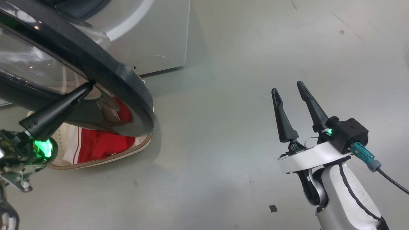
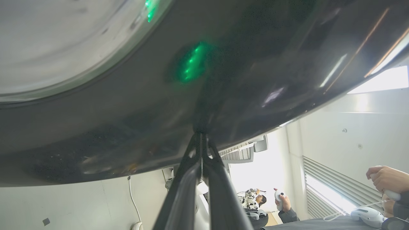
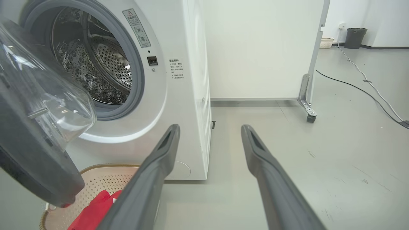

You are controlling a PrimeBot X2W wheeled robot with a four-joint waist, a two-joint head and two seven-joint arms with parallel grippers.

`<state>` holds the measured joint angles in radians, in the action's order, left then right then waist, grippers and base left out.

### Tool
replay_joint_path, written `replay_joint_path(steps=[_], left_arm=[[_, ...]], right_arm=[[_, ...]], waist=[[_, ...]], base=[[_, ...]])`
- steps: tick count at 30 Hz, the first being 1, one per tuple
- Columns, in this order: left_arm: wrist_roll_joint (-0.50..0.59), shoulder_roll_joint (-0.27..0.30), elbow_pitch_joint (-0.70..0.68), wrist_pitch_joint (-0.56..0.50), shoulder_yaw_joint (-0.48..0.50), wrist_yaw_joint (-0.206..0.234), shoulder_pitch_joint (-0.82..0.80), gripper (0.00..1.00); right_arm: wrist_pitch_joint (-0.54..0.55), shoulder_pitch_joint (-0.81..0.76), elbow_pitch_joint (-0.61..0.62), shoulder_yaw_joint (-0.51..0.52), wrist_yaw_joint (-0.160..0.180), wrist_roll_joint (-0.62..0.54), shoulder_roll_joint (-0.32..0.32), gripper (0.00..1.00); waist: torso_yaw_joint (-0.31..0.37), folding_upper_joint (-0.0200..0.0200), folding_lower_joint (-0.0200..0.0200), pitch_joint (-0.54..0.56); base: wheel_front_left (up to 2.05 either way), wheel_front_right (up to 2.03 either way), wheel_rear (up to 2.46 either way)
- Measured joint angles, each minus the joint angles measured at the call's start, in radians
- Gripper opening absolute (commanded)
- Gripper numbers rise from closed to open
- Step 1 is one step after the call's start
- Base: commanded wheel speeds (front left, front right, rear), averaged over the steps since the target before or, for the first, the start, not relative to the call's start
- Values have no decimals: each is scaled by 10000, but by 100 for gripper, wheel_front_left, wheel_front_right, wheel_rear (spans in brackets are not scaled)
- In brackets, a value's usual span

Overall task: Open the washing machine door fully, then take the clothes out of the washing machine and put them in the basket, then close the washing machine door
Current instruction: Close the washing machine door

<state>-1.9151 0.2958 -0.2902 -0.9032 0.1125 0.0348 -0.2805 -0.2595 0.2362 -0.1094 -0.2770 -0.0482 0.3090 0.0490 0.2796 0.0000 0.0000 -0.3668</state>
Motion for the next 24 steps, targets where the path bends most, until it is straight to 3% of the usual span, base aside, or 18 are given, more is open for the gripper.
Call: replay_joint_path(steps=[6,24], left_arm=[[140,104,491,299,-13,593,-971,0],[832,424,2543,1398,-215,842,-4113,0]], right_arm=[[0,189,184,-276,171,405,0,100],[0,729,364,-940,418,924,-10,100]], waist=[[432,0,1,-386],[1756,0,1,-1399]], base=[[0,0,0],[0,0,0]])
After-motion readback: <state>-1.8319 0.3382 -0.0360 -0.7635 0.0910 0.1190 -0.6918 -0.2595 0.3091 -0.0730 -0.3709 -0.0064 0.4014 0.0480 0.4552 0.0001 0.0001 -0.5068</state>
